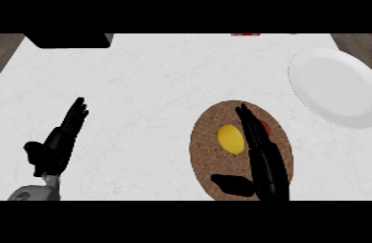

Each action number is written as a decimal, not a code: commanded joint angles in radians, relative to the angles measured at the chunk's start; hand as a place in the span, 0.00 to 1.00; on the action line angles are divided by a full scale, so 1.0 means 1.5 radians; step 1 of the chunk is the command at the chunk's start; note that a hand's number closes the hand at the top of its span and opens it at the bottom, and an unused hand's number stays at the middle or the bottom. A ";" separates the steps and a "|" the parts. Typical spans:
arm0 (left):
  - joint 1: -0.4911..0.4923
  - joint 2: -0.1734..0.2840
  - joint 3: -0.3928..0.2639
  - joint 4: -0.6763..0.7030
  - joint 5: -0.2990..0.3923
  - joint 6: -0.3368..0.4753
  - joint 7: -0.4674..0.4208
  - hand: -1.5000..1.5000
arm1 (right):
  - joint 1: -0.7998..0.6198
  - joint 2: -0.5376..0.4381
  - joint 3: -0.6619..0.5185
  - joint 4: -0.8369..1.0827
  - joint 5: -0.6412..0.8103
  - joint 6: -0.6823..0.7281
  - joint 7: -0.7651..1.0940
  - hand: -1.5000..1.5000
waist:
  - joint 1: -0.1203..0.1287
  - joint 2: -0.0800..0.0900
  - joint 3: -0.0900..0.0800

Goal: Pick the lemon from the placemat and place it in the plate

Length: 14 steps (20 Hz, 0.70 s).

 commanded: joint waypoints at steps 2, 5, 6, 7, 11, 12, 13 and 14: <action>-0.018 0.008 0.011 0.000 0.008 -0.011 0.020 0.50 | -0.009 -0.032 0.030 -0.067 0.057 0.173 0.185 0.00 | 0.001 0.001 0.000; -0.025 -0.021 -0.007 -0.001 -0.012 0.004 0.016 0.50 | -0.058 -0.003 0.016 -0.098 0.036 0.264 0.263 0.00 | 0.006 0.003 0.001; -0.023 -0.024 -0.011 -0.004 -0.025 0.010 0.021 0.50 | -0.031 -0.013 0.005 -0.103 0.024 0.264 0.254 0.00 | 0.006 0.003 0.002; 0.009 -0.016 -0.017 -0.091 -0.019 0.020 0.071 0.50 | -0.050 0.032 0.034 -0.094 0.059 0.270 0.301 0.00 | 0.012 0.002 0.002; 0.016 -0.017 0.005 -0.049 -0.018 -0.002 0.027 0.50 | -0.086 0.009 -0.035 -0.080 0.016 0.359 0.322 0.00 | 0.012 0.003 0.002; -0.005 -0.038 -0.003 -0.025 -0.028 -0.001 0.026 0.50 | -0.074 0.047 -0.003 -0.083 0.052 0.350 0.349 0.00 | 0.009 0.004 0.002; 0.011 -0.030 0.016 0.003 -0.026 -0.020 -0.016 0.50 | -0.065 0.050 -0.015 -0.089 0.053 0.355 0.345 0.00 | 0.008 0.004 0.002; 0.001 0.008 0.046 -0.007 0.003 -0.051 -0.003 0.50 | -0.032 -0.002 -0.034 -0.102 0.028 0.365 0.316 0.00 | 0.007 0.004 0.002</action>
